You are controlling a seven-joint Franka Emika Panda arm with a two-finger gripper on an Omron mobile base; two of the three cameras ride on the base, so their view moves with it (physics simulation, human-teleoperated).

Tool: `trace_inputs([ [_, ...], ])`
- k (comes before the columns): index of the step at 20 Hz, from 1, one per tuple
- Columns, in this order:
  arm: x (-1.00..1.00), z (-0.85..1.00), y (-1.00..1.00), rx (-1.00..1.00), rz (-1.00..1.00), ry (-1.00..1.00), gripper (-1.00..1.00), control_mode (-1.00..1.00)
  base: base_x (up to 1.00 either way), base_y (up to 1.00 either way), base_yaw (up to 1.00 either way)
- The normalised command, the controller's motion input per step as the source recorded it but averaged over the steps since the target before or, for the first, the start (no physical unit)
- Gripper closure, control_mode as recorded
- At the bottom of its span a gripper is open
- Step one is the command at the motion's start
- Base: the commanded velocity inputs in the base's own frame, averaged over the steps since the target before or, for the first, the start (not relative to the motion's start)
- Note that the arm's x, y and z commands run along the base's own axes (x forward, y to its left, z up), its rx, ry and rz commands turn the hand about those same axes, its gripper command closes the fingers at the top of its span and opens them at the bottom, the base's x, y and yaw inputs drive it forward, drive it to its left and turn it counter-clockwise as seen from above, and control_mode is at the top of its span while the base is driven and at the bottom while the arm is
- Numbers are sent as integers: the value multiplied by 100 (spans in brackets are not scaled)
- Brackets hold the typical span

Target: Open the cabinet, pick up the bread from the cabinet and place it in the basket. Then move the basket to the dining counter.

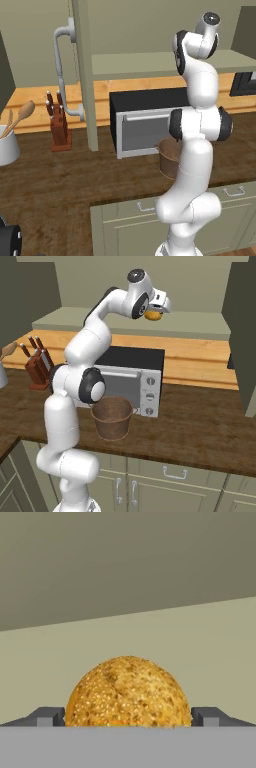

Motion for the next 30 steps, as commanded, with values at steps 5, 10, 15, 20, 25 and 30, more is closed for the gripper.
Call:
trace_inputs([
  [5,14,-20,0,0,0,0,-100,-100,0,0,0],
  [10,1,0,0,0,0,0,-100,-100,0,0,0],
  [15,0,-15,0,1,0,-4,100,-100,0,0,0],
  [20,0,-17,0,1,0,-17,100,-100,0,0,0],
  [25,-9,-1,0,0,-1,-14,100,-100,0,0,0],
  [30,-69,23,0,0,-5,-9,100,-100,0,0,0],
])
